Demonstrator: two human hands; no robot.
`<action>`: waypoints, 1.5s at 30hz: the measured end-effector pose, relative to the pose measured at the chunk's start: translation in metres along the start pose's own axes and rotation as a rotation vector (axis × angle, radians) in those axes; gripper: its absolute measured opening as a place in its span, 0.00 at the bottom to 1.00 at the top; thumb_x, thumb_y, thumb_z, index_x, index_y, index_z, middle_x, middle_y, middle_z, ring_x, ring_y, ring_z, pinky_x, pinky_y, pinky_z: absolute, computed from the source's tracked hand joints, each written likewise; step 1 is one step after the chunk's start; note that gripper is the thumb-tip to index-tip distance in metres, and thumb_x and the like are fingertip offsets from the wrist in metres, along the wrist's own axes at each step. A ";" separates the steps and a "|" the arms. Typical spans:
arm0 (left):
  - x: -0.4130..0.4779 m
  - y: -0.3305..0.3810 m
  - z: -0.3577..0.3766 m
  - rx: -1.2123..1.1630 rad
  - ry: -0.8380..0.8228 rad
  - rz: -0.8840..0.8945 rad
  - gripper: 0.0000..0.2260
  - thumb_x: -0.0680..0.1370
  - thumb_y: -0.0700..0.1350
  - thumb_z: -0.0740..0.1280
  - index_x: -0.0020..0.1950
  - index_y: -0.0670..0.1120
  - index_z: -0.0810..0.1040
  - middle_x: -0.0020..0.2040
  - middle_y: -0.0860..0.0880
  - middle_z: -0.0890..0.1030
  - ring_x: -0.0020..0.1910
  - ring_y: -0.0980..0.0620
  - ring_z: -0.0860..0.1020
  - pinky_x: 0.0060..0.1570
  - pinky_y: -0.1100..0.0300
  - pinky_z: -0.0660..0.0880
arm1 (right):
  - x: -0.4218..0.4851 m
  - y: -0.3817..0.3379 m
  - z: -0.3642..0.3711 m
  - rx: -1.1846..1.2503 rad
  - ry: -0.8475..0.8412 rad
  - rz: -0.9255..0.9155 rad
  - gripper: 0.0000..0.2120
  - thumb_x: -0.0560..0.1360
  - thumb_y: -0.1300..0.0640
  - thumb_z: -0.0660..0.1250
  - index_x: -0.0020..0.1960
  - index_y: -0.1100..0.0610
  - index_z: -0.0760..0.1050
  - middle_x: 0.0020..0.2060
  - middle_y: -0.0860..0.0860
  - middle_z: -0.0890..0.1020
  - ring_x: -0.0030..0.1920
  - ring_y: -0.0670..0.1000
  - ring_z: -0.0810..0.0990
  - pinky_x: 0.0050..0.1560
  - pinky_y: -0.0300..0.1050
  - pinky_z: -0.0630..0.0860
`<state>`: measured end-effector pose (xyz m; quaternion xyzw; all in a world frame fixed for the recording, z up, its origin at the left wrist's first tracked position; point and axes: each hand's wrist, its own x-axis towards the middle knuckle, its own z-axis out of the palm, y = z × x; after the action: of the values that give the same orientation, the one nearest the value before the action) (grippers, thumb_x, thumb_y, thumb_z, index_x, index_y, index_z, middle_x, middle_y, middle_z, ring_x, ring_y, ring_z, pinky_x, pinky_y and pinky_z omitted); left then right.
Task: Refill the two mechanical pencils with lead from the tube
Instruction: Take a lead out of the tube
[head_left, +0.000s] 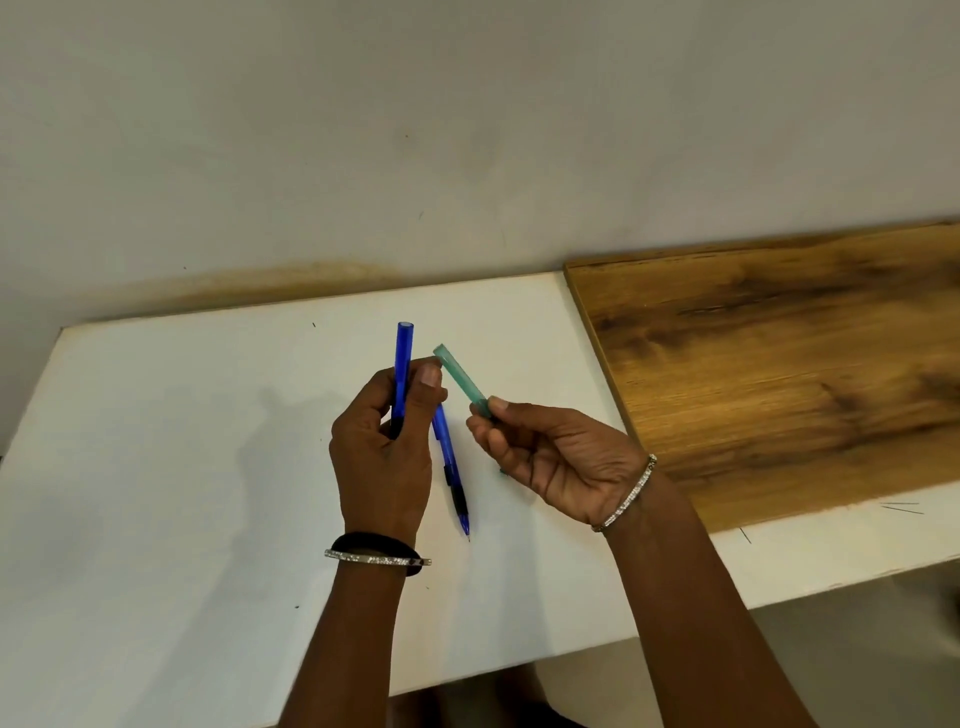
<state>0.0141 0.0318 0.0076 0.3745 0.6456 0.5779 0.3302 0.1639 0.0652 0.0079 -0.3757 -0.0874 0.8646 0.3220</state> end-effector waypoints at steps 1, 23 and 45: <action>0.000 0.000 0.000 0.002 -0.004 0.001 0.14 0.71 0.59 0.64 0.50 0.54 0.81 0.42 0.50 0.85 0.24 0.59 0.72 0.30 0.64 0.69 | 0.000 0.000 0.000 0.008 0.000 0.007 0.15 0.68 0.65 0.72 0.54 0.69 0.81 0.46 0.61 0.85 0.39 0.52 0.86 0.36 0.40 0.83; 0.006 -0.014 -0.006 -0.177 -0.065 -0.233 0.03 0.73 0.49 0.73 0.43 0.50 0.84 0.30 0.51 0.80 0.21 0.58 0.63 0.20 0.68 0.64 | 0.000 -0.006 -0.007 -0.280 0.139 -0.219 0.15 0.62 0.61 0.76 0.48 0.66 0.84 0.40 0.59 0.85 0.35 0.49 0.84 0.35 0.35 0.80; 0.002 -0.016 0.000 -0.033 -0.186 -0.314 0.08 0.68 0.49 0.75 0.43 0.49 0.82 0.44 0.39 0.83 0.22 0.56 0.70 0.21 0.69 0.68 | -0.007 -0.013 -0.010 -0.455 0.233 -0.326 0.08 0.76 0.69 0.65 0.53 0.66 0.81 0.47 0.65 0.85 0.43 0.56 0.86 0.43 0.42 0.83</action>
<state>0.0112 0.0330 -0.0084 0.3154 0.6532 0.4926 0.4808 0.1810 0.0697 0.0102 -0.5158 -0.3003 0.7110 0.3718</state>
